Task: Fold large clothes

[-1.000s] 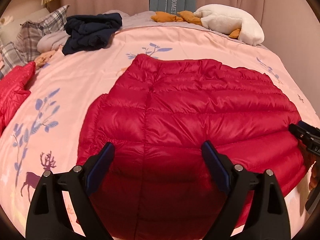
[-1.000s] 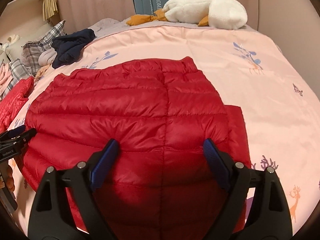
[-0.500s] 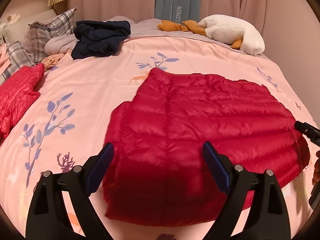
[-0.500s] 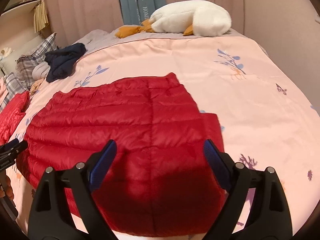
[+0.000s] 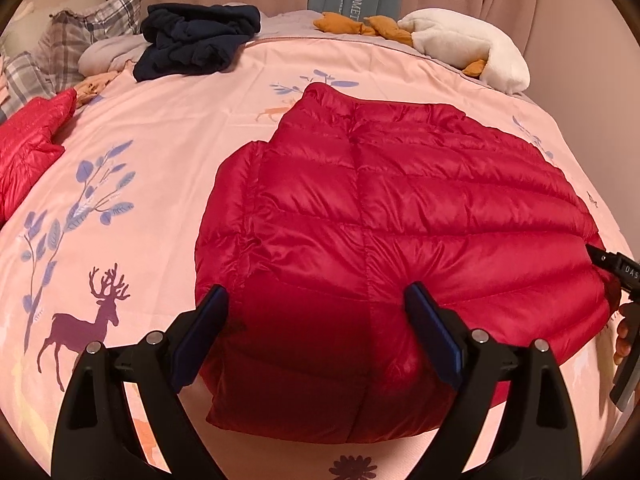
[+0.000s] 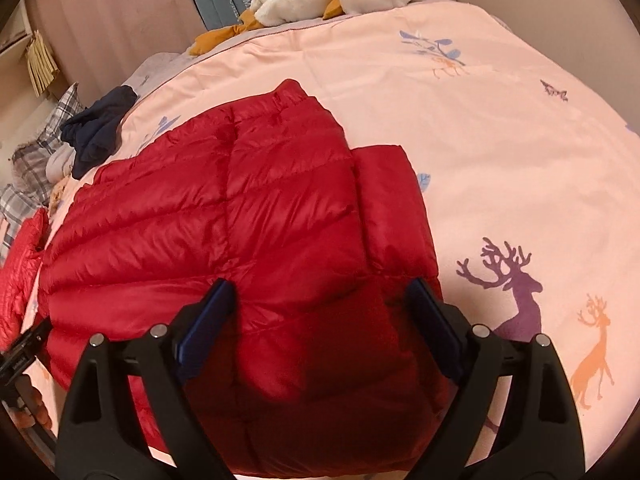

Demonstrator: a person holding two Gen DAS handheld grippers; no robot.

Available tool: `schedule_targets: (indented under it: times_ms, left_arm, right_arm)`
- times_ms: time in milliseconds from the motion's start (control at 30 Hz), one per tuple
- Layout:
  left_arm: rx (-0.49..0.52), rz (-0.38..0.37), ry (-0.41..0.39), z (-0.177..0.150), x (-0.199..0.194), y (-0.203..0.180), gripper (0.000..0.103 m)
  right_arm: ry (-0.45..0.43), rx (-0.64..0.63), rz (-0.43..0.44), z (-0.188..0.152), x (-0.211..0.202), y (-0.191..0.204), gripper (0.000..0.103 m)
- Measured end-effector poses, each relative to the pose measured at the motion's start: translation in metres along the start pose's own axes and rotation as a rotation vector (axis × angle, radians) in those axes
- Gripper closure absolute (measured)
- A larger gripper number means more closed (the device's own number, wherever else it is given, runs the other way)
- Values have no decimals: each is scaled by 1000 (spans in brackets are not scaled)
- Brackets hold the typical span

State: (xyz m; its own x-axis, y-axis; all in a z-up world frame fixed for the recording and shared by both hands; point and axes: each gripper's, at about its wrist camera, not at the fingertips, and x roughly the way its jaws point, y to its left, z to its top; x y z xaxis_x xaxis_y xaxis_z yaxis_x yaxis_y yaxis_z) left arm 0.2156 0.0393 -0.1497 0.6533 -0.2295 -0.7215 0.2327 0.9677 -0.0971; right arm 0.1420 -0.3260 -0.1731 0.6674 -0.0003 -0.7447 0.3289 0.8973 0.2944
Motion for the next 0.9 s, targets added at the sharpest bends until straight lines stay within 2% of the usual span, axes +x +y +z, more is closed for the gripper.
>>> schedule_targets:
  times_ms: [133,300,467,667,900]
  left_arm:
    - [-22,17,-9,-3,-10,3,11]
    - [1,65,-62,-8,-35,2,11]
    - [64,100,-126,-12,-57,-19,11]
    - [146,114,-163,-20,-64,-51,11]
    - [140,88,-90,-25,-40,-60,12]
  right_arm:
    - [-36,1,-17,1,-15,1,14]
    - [-145,-86,-49,-8,-52,12,15]
    - [-201,-142,32,-17,-77,30,17]
    - [-162,-194,95,-35,-71,48,22]
    - [-96,-200,68,-46,-46,43,24]
